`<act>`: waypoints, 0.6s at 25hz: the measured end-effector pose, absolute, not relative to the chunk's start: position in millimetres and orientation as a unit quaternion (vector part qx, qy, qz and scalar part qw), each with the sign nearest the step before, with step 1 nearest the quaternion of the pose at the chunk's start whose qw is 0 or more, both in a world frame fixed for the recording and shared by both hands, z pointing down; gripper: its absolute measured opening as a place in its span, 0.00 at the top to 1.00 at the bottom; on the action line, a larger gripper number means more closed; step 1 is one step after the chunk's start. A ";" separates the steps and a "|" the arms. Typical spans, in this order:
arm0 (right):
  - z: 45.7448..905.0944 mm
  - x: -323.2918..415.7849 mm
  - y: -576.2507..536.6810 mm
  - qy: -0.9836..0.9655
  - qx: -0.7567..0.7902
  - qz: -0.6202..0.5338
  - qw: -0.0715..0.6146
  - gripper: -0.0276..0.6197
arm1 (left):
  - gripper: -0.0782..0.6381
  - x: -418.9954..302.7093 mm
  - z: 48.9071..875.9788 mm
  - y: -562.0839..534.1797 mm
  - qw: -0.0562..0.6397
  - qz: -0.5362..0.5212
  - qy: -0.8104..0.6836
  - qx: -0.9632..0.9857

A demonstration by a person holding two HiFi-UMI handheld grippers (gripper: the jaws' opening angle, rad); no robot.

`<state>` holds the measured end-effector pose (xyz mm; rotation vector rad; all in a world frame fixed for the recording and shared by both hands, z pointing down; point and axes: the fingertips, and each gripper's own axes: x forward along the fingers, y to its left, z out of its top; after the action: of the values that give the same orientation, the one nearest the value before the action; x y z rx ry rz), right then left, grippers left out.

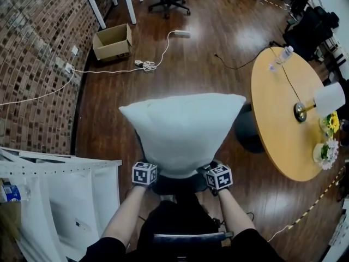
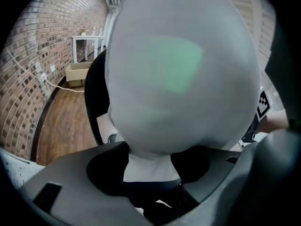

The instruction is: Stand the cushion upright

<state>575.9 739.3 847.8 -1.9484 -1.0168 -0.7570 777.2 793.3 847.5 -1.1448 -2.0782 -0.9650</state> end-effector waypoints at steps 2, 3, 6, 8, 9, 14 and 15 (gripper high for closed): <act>854.9 575.0 732.8 -0.404 -0.766 -0.290 0.407 0.57 | 0.52 789.1 854.0 787.3 0.268 -0.389 -0.762 -0.443; 857.4 572.9 731.2 -0.408 -0.764 -0.285 0.411 0.57 | 0.52 793.8 855.2 784.7 0.256 -0.403 -0.756 -0.448; 860.8 565.9 727.6 -0.412 -0.763 -0.294 0.403 0.57 | 0.52 803.7 859.1 775.2 0.231 -0.430 -0.743 -0.458; 861.6 559.5 726.8 -0.415 -0.762 -0.309 0.390 0.57 | 0.52 807.1 859.2 770.4 0.223 -0.435 -0.740 -0.461; 861.8 556.6 725.8 -0.417 -0.760 -0.313 0.388 0.57 | 0.52 807.9 857.7 769.3 0.217 -0.437 -0.741 -0.462; 852.9 546.1 715.7 -0.439 -0.749 -0.313 0.384 0.59 | 0.53 806.3 844.8 768.6 0.188 -0.427 -0.755 -0.461; 850.4 542.1 712.8 -0.450 -0.744 -0.312 0.383 0.62 | 0.53 805.7 842.3 768.1 0.186 -0.423 -0.759 -0.460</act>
<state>542.1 712.8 850.4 -1.8982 -1.1468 -0.7965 805.7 768.1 842.3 -1.2956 -2.1371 -1.1907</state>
